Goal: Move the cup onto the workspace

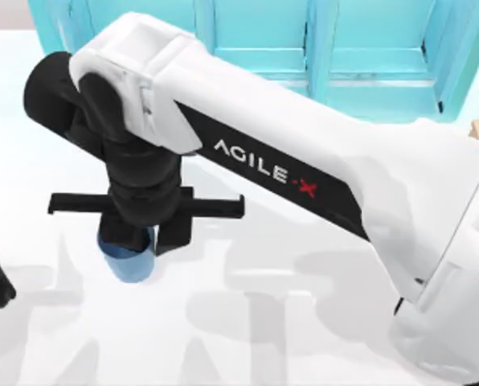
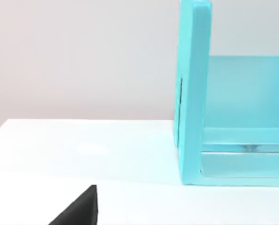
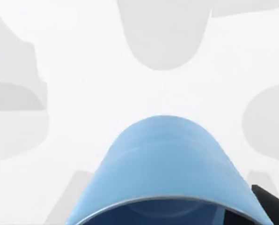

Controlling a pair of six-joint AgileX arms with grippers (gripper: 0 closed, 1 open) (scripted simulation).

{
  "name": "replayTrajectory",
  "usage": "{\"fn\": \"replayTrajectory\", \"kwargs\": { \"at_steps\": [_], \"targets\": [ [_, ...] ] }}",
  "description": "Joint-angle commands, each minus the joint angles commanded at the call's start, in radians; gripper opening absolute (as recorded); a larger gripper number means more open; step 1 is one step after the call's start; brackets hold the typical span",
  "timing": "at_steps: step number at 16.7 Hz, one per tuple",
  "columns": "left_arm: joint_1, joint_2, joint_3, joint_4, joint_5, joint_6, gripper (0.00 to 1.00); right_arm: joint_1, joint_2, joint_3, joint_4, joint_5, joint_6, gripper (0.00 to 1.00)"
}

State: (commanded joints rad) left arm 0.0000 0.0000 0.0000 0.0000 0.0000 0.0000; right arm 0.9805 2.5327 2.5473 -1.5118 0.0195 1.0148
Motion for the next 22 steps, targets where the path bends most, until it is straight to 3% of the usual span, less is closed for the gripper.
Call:
{"fn": "replayTrajectory", "kwargs": {
  "at_steps": [4,9,22],
  "targets": [
    [0.0,0.0,0.0,0.0,0.0,0.0,1.0,0.011,-0.022,-0.166,0.142,0.004,0.002,0.0],
    [0.0,0.0,0.0,0.0,0.0,0.0,1.0,0.014,-0.025,-0.186,0.161,0.001,0.003,0.0],
    [0.0,0.0,0.0,0.0,0.0,0.0,1.0,0.014,-0.025,-0.186,0.161,0.001,0.003,0.98]
  ]
}}
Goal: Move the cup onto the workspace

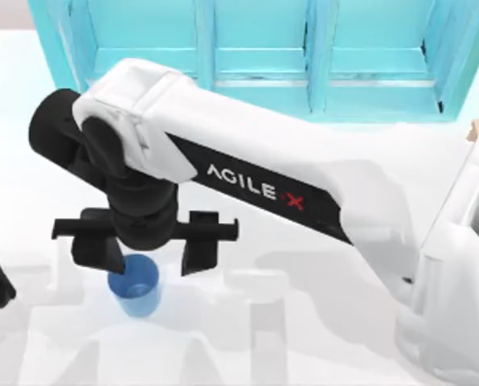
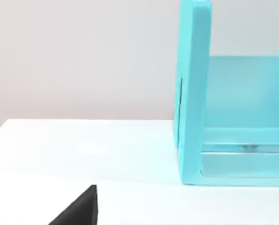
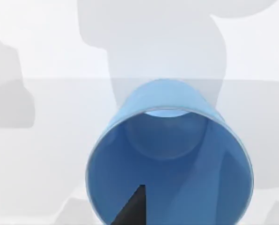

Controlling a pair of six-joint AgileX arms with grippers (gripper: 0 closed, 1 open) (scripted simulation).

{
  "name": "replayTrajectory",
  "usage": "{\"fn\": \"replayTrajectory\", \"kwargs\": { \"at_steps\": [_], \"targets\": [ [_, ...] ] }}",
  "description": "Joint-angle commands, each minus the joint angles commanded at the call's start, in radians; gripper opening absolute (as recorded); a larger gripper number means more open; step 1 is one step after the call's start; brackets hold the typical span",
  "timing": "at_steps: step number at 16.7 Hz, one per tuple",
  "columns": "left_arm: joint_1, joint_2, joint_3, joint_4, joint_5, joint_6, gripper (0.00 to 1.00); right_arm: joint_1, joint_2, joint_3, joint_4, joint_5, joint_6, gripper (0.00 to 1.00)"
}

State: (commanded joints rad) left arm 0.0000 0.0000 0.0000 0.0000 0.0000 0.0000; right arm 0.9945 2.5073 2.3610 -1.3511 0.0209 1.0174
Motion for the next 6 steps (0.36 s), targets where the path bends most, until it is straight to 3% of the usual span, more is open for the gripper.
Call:
{"fn": "replayTrajectory", "kwargs": {
  "at_steps": [6],
  "targets": [
    [0.0,0.0,0.0,0.0,0.0,0.0,1.0,0.0,0.0,0.0,0.0,0.0,0.0,1.0]
  ]
}}
